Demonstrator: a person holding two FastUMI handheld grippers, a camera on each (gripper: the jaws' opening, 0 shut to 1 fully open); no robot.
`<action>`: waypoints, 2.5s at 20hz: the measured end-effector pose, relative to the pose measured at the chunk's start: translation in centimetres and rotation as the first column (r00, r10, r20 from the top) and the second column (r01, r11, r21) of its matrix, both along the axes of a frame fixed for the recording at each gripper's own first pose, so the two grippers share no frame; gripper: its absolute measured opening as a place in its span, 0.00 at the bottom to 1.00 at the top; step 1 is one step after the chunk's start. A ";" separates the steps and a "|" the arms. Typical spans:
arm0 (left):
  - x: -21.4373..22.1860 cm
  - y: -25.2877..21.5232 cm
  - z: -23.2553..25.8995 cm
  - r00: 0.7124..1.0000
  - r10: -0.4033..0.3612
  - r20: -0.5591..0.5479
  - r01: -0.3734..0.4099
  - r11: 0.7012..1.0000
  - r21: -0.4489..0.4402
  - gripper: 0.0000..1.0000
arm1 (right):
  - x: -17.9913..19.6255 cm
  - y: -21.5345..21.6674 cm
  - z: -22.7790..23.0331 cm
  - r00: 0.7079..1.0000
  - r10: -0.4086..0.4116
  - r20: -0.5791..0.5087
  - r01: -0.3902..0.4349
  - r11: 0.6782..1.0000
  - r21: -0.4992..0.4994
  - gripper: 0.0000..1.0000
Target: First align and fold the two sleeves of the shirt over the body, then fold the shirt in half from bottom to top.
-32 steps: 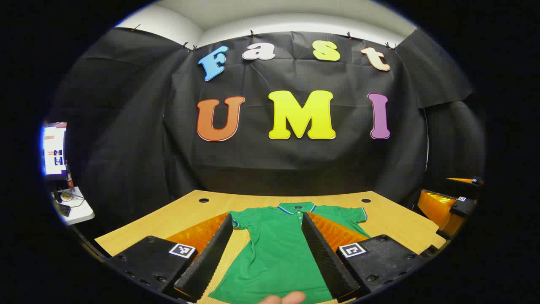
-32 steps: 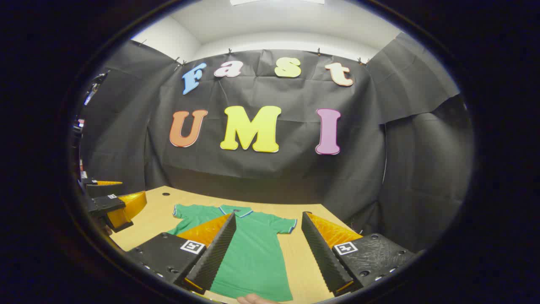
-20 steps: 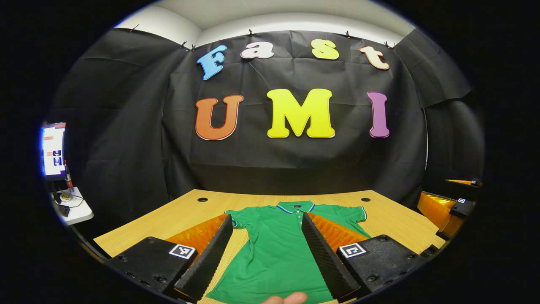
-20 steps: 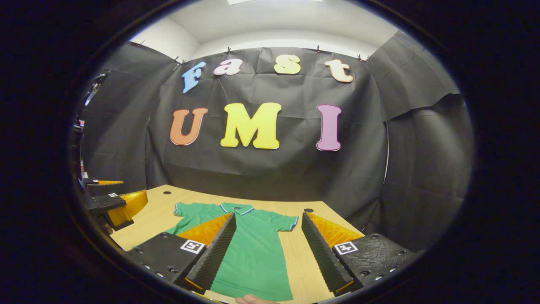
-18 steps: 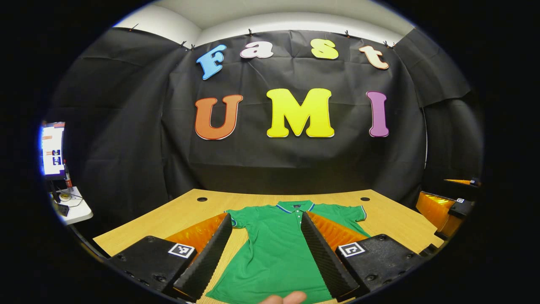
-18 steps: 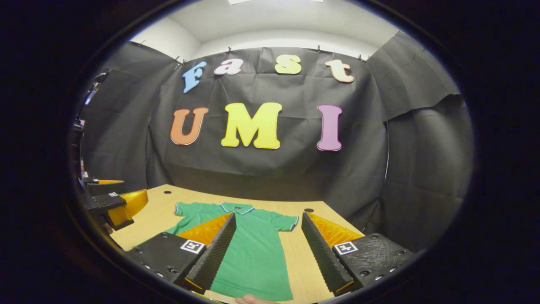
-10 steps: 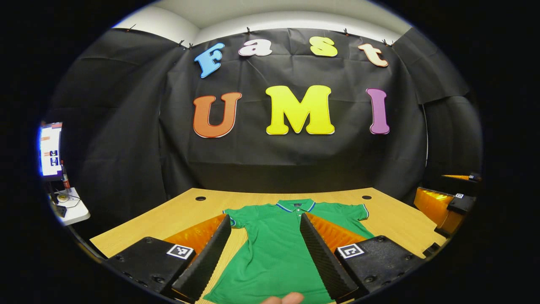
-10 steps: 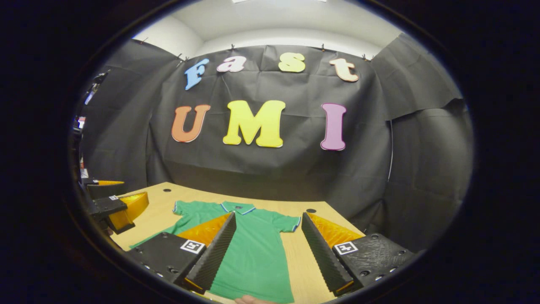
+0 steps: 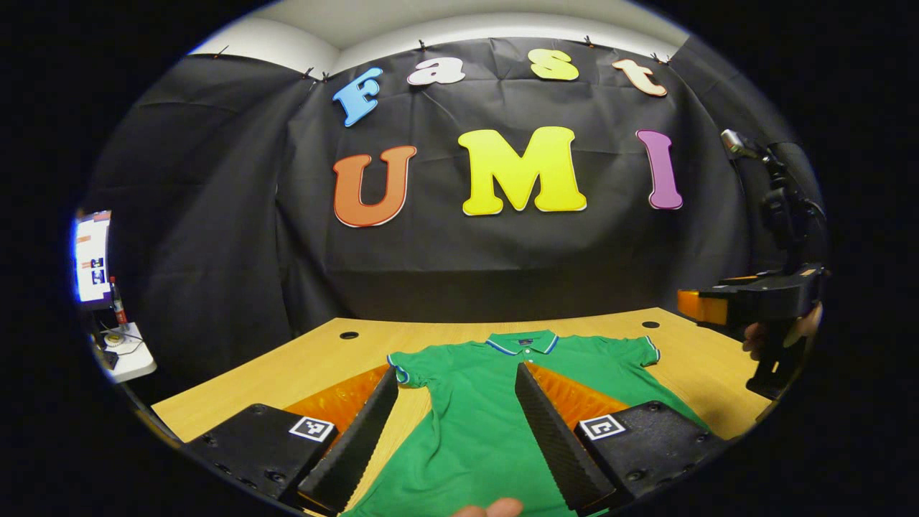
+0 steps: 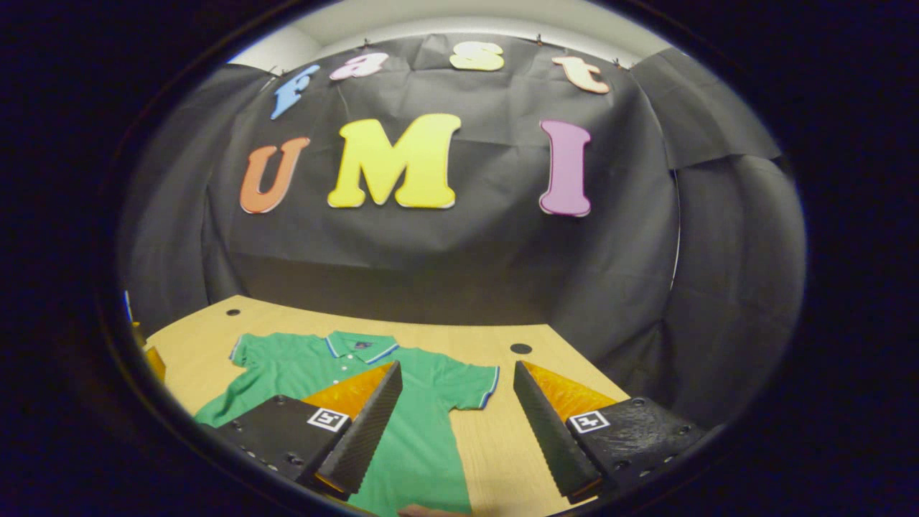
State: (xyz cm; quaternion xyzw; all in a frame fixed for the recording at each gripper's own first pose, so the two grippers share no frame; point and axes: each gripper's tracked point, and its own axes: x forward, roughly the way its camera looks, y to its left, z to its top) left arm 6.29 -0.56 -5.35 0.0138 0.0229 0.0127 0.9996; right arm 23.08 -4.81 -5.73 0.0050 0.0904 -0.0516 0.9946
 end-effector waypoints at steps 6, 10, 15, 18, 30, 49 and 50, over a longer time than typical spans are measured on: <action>1.3 1.3 -1.4 0.999 0.023 -0.035 -0.023 0.999 0.024 1.00 | 9.9 -3.5 -8.2 0.971 -0.136 -0.197 0.126 0.990 -0.064 0.97; 1.8 1.2 -2.3 0.998 0.014 -0.059 -0.015 1.000 -0.012 1.00 | 13.2 -5.7 -11.5 0.940 -0.216 -0.265 0.204 0.976 -0.071 0.95; 2.3 0.6 -4.1 0.994 0.005 -0.112 -0.006 1.000 -0.016 1.00 | 14.4 -4.2 -15.2 0.918 -0.170 -0.357 0.186 0.982 0.011 0.94; 2.4 0.7 -4.5 0.992 0.017 -0.122 -0.015 1.000 0.017 1.00 | 14.7 -4.1 -15.5 0.914 -0.170 -0.369 0.201 0.978 0.047 0.78; 2.6 1.3 -5.2 0.988 0.038 -0.149 -0.038 0.999 0.007 1.00 | 15.4 -2.7 -14.2 0.927 -0.067 -0.369 0.063 0.998 -0.021 0.03; 1.5 2.1 -3.4 0.991 0.088 -0.101 -0.085 0.996 0.037 1.00 | 8.1 14.9 -6.6 0.949 0.274 -0.158 -0.309 0.912 -0.271 0.83; 1.4 1.9 -3.2 0.992 0.085 -0.098 -0.082 0.996 0.035 1.00 | 6.7 15.0 -5.2 0.952 0.277 -0.128 -0.302 0.920 -0.251 0.98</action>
